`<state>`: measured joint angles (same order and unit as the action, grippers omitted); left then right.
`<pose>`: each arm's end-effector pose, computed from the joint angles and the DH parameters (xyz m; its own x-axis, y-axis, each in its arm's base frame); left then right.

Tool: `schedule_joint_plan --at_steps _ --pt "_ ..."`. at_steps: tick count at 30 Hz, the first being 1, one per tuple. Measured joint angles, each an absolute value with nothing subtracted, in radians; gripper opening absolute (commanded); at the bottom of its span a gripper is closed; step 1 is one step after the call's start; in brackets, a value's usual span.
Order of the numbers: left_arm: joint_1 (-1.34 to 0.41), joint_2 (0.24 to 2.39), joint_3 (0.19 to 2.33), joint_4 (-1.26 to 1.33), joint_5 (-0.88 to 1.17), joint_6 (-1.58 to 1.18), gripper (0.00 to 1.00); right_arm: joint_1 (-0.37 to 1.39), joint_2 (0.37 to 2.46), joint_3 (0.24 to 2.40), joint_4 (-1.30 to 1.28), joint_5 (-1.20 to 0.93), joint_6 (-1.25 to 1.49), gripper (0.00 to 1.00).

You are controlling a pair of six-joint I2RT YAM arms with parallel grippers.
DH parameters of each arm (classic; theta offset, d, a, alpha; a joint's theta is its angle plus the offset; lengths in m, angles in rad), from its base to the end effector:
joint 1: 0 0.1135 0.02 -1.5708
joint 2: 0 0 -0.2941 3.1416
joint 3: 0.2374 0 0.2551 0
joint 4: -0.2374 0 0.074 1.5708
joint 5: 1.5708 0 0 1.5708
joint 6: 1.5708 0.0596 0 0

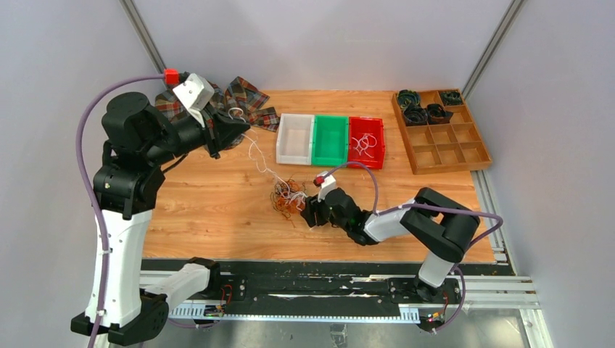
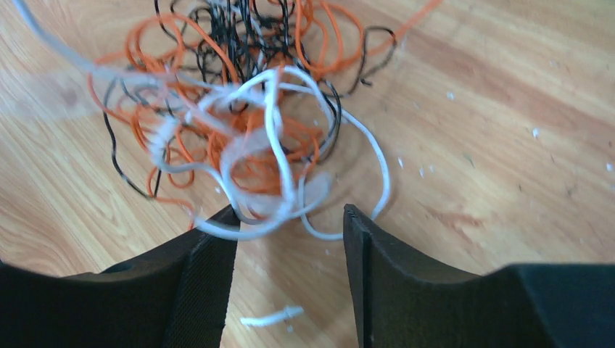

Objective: Untangle the cables
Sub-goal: Untie the cable.

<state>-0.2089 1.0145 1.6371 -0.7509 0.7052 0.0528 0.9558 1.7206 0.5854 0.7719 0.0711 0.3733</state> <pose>0.1383 -0.0688 0.5413 -0.0835 0.0588 -0.9948 0.7923 0.6093 -0.0305 0.2040 0.2815 0.1574 -0.4741 -0.0406 -0.8796 -0.6481 0.6922 0.3174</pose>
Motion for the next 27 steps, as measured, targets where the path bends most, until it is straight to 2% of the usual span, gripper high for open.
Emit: schedule_joint_plan --at_steps 6,14,20,27 --pt "-0.204 1.038 1.705 -0.749 0.706 0.049 0.01 0.955 1.651 0.500 0.772 0.084 0.373 0.69" --pt "-0.204 1.036 1.707 -0.750 0.707 0.045 0.01 0.956 1.485 0.434 0.703 0.099 0.356 0.76" --pt "-0.204 1.037 1.703 -0.750 0.709 0.045 0.01 0.958 1.360 0.613 0.575 0.079 0.281 0.78" --pt "-0.203 1.038 1.703 -0.750 0.726 0.044 0.01 0.958 1.458 0.881 0.562 0.004 0.170 0.77"
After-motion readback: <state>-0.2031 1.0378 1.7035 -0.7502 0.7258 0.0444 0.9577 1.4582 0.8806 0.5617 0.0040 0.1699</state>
